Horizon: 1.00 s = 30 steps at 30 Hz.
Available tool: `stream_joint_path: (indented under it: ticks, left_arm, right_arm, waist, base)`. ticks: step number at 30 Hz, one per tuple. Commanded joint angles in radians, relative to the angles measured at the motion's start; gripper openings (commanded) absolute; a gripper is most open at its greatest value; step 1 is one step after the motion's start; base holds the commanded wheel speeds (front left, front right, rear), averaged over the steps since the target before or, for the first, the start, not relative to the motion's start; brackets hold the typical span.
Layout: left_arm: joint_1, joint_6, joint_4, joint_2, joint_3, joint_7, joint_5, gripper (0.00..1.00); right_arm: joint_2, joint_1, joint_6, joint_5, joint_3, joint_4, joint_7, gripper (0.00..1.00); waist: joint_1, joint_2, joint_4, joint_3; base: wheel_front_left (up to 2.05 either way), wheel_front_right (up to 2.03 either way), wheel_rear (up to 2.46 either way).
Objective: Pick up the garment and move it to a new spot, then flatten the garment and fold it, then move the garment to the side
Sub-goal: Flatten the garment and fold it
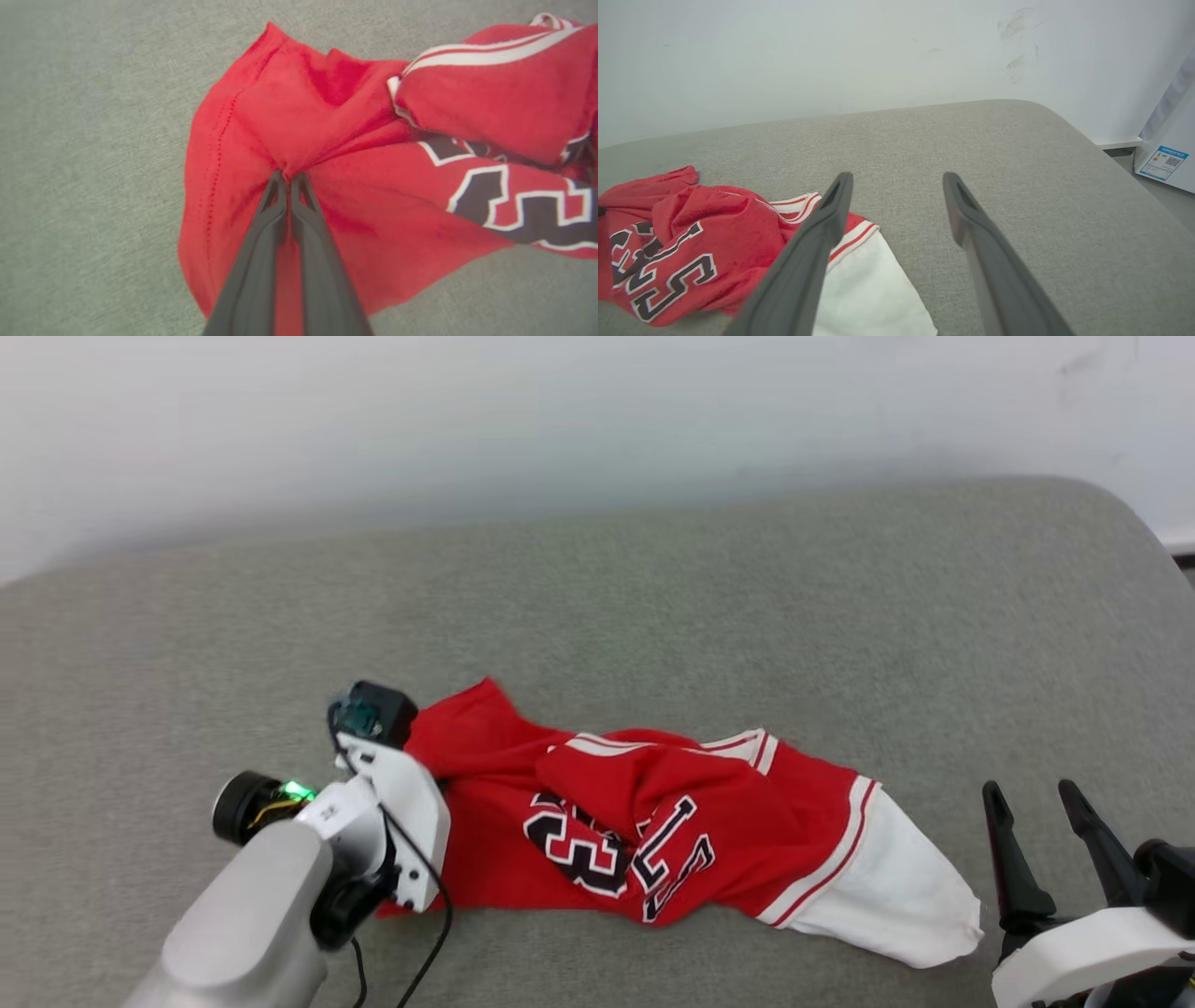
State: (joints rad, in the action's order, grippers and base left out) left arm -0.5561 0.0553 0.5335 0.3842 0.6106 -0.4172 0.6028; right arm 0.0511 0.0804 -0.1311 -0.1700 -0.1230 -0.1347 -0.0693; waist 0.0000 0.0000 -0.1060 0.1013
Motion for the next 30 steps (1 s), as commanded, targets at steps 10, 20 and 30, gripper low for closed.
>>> stream_joint_path:
  ticks: [10,20,30]
  left_arm:
    - [0.387,-0.212,-0.373,0.109,-0.083,0.006,0.073,0.0]
    - [0.682,-0.322,-0.501,0.072,-0.115,0.03,0.186,0.0]
    - [0.652,-0.32,-0.499,0.021,-0.145,0.22,0.131,1.0]
  right_arm:
    - [-0.001,0.066,0.001,0.0,-0.019,-0.033,-0.034,1.0]
    - [-0.001,0.084,0.001,0.004,-0.009,-0.056,-0.044,1.0]
    - [-0.001,0.087,0.001,0.005,0.0,-0.065,-0.047,1.0]
  waist:
    - [0.0,0.0,0.107,-0.109]
    - [0.0,0.0,0.125,-0.127]
    - [0.0,0.0,0.115,-0.147]
  base:
    - [0.0,0.0,0.0]
    - [0.0,0.0,0.0]
    - [0.0,0.0,0.0]
